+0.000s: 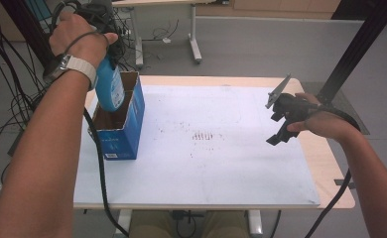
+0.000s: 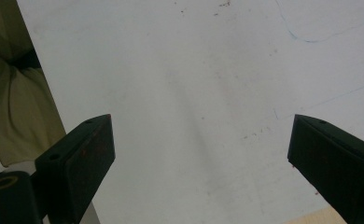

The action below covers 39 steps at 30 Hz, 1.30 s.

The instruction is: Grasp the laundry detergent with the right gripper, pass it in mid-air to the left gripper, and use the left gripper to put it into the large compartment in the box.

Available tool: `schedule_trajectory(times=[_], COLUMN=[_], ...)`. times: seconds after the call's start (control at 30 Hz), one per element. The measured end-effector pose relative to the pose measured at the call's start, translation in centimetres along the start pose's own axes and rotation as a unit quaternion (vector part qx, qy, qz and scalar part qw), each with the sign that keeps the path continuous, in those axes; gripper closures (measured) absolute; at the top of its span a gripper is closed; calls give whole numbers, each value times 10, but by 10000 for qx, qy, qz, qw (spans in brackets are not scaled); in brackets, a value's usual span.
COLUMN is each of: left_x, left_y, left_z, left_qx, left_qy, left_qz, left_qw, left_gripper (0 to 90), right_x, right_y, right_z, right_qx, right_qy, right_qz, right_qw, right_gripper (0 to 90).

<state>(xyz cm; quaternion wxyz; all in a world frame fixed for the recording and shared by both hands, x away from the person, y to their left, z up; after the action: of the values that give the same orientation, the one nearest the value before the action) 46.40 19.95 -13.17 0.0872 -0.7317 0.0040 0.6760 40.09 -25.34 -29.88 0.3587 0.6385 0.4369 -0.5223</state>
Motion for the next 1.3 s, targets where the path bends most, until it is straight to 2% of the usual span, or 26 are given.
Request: schedule_trajectory(times=[0.43, 0.73, 1.3], left_x=[22, 33, 63], left_y=[-4, -4, -6], left_z=[0, 0, 3], left_qx=[-10, 2, 59], left_qy=[-66, -38, -42], left_qz=[65, 55, 16], left_qw=[10000, 10000, 10000], left_gripper=[376, 376, 376], right_x=[2, 5, 9], right_y=[1, 1, 3], right_z=[2, 2, 4], right_qx=[46, 76, 155], right_qy=[-11, -15, -69], right_qz=[-26, -58, -60], right_qw=[10000, 10000, 9998], right_gripper=[73, 73, 73])
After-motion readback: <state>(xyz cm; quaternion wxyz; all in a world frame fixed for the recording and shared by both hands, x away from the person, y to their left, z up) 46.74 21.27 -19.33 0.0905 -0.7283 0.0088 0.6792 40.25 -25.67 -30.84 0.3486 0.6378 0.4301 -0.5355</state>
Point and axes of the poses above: each handheld gripper's, and its own axes: x roughly forward along the jaws, z roughly out of its underside, y roughly to its right, the point moved 3 cm from there along x, roughly forward along the jaws, and after that the axes turned 7 degrees about -y, right-handed, at the moved point
